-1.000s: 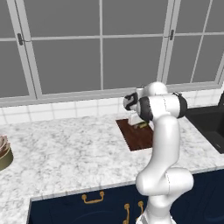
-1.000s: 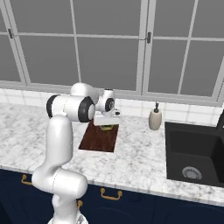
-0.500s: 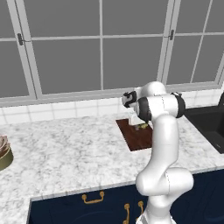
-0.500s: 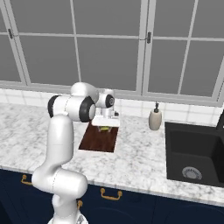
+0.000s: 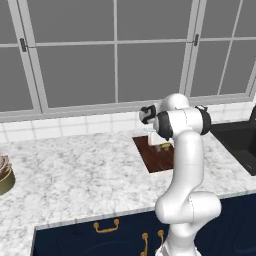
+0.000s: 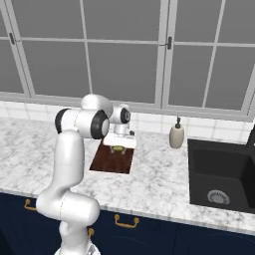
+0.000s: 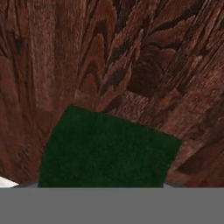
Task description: Pick up the sponge from the counter and clean the cutting board by briefly scrubbing or pressing down on the cutting board. Once finished, release the sponge.
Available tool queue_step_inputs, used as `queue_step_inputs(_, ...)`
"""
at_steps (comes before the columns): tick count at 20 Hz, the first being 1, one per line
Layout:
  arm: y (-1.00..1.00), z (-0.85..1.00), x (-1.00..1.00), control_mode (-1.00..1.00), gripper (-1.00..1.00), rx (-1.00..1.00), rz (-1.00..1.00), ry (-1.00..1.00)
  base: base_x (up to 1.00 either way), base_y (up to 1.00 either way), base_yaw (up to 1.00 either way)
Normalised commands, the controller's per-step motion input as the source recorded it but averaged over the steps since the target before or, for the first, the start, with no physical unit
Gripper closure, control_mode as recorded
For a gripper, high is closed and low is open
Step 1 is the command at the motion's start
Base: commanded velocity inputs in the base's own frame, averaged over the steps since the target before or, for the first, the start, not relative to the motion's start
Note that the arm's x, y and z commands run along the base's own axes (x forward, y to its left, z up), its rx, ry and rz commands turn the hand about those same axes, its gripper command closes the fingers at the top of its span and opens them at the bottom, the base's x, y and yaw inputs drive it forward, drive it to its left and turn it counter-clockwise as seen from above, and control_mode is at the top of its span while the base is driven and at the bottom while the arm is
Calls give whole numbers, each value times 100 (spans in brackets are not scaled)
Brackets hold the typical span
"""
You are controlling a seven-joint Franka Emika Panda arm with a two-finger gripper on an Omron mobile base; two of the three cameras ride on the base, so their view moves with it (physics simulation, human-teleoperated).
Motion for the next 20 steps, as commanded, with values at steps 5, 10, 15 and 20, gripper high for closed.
queue_step_inputs(5, 30, -69, -100, -100, -100, -7, 6, -7, 0, 0, 0)
queue_step_inputs(10, 0, -13, -100, -100, -100, -1, 2, -18, 0, 0, 0)
queue_step_inputs(15, 0, -2, -74, -100, -100, 0, 0, 0, 0, 0, 0)
queue_step_inputs(20, 0, 21, -26, -100, -100, 0, 0, -7, 0, 0, 0)
